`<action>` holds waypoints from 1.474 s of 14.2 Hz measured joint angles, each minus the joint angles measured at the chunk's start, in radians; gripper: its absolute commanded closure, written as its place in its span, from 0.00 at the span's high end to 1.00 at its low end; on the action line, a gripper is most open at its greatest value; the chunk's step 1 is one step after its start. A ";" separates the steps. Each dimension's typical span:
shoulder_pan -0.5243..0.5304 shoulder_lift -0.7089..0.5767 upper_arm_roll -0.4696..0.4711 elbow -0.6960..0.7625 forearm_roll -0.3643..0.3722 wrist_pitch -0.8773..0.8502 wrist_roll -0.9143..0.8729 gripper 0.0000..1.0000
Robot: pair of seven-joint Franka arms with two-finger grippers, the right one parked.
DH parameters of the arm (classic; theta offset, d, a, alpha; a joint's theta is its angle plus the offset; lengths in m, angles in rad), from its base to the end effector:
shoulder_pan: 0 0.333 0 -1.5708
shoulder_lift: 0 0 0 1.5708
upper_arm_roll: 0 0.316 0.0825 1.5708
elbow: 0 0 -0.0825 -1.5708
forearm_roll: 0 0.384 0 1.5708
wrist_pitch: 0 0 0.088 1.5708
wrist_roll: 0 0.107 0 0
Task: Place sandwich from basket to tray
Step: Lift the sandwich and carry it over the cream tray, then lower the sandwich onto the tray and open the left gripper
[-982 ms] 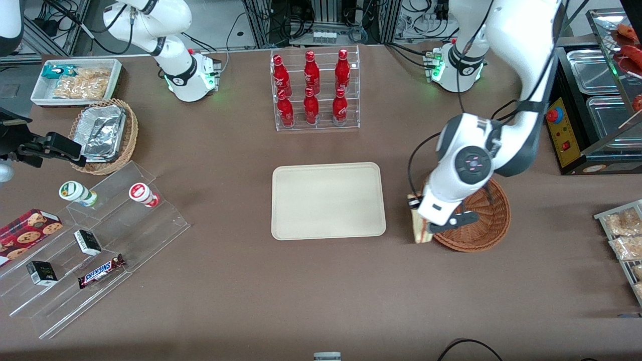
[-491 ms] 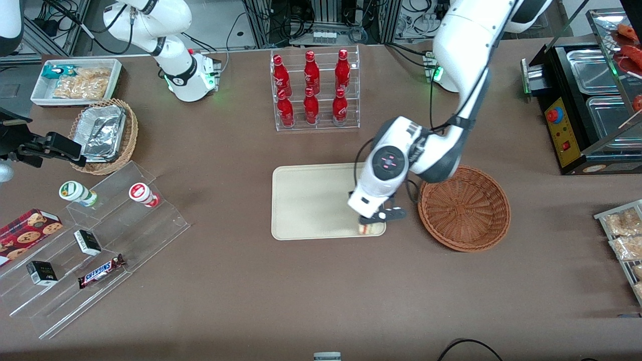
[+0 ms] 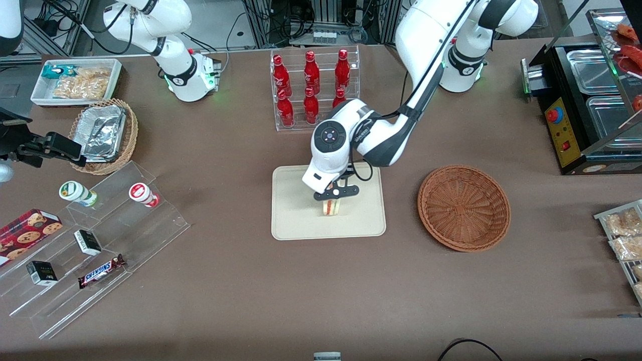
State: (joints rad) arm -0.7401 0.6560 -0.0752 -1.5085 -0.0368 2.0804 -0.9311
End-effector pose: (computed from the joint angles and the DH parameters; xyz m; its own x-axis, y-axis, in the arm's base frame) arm 0.4855 -0.5062 0.2738 0.9827 0.1485 -0.1111 0.1470 -0.9889 -0.0216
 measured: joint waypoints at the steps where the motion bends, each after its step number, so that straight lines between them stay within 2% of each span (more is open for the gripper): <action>1: -0.006 0.010 0.001 0.008 0.017 0.000 -0.014 0.06; 4: -0.008 0.032 0.002 0.020 0.097 0.000 -0.096 0.08; 7: -0.008 0.057 0.002 0.031 0.107 0.000 -0.112 0.12; 10: -0.009 0.071 0.002 0.035 0.107 0.027 -0.115 0.12; 11: -0.010 0.077 0.002 0.035 0.107 0.048 -0.116 0.23; 12: -0.011 0.084 0.001 0.036 0.107 0.064 -0.117 0.55; 13: -0.011 0.089 0.001 0.037 0.107 0.073 -0.117 1.00; 18: -0.011 0.075 0.004 0.071 0.107 0.076 -0.117 1.00; 21: 0.016 0.018 0.018 0.082 0.107 0.009 -0.117 1.00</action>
State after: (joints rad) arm -0.7237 0.6741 -0.0575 -1.4264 0.0705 2.0898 -1.0480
